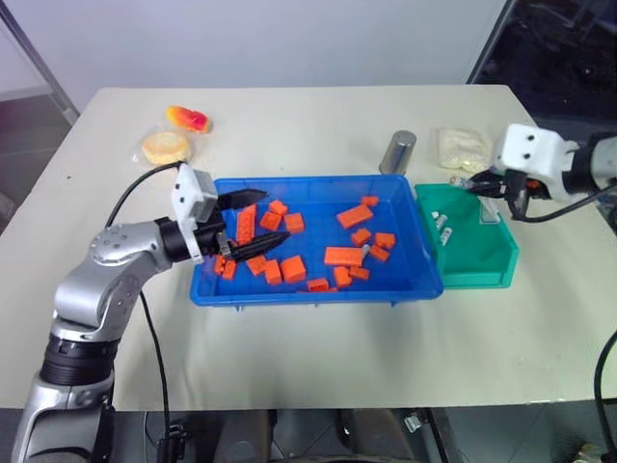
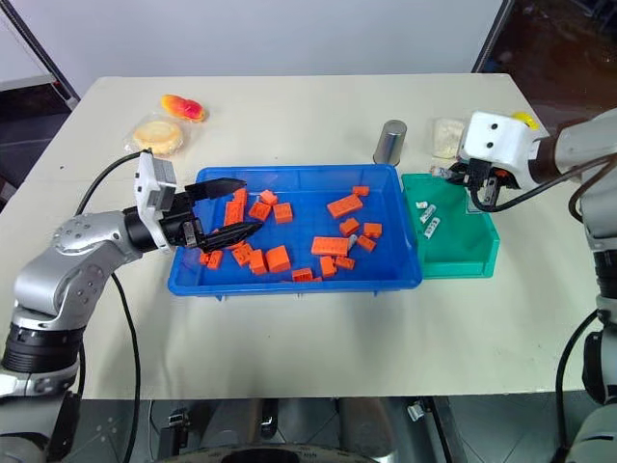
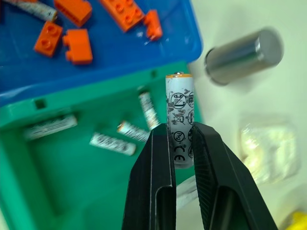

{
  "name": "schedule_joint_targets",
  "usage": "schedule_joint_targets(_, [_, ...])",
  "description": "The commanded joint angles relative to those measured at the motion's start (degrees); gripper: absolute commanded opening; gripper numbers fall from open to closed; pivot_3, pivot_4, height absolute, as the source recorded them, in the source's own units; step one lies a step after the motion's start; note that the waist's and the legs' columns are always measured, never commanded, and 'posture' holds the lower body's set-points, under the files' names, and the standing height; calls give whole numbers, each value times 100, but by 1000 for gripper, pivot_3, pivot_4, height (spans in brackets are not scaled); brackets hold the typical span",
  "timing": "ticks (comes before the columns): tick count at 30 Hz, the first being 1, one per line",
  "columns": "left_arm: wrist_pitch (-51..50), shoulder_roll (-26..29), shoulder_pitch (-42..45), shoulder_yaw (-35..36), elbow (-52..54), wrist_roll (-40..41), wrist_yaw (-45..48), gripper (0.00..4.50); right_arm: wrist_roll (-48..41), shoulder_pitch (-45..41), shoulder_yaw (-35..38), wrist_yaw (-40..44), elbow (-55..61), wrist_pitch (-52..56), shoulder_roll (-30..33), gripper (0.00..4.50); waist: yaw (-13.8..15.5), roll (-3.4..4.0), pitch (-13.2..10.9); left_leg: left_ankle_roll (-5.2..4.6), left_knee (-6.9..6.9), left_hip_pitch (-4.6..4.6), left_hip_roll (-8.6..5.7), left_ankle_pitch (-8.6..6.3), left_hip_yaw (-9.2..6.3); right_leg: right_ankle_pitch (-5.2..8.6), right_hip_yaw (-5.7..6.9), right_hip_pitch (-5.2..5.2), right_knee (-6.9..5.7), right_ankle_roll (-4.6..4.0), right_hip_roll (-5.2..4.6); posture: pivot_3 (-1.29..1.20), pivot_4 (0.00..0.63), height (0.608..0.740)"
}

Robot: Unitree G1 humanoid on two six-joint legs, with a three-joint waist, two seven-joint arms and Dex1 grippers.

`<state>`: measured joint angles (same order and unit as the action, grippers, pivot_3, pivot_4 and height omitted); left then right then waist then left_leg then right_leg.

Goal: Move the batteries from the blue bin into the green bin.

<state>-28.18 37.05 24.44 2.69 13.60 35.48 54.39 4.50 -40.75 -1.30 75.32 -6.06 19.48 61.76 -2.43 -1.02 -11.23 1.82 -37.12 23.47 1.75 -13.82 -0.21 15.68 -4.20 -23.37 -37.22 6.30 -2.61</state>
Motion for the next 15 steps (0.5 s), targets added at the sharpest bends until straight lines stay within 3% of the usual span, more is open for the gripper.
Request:
schedule_joint_targets(1, [79, 96, 167, 8, -41, -32, 229, 4500, -269, 220, 355, -50, 327, 256, 234, 16, -7, 0, 0, 0, -1, 0, 0, 0, 1, 0, -1, 0, 0, 0, 0, 0, 150, 740])
schedule_joint_targets(2, [73, 100, 205, 12, -64, -29, 263, 4500, -358, 325, 393, -28, 386, 346, 272, 16, -2, 0, 0, 0, -1, 0, 0, 0, 1, 0, -1, 0, 0, 0, 0, 0, 150, 740])
schedule_joint_targets(11, [17, 181, 267, 84, -40, 14, 409, 4500, -469, 549, 388, -276, 415, 284, 475, 4457, -4, 0, 0, 0, -2, 0, 0, 0, 1, 0, -1, 0, 0, 1, 0, 0, 150, 740])
schedule_joint_targets(15, [-8, 250, 236, 154, -43, 43, 456, 4500, -738, 67, 248, -195, 670, 704, 285, 4457, -14, 2, -1, 0, -2, 0, 0, 0, 1, 0, -1, -1, -1, 1, 0, 0, 150, 740])
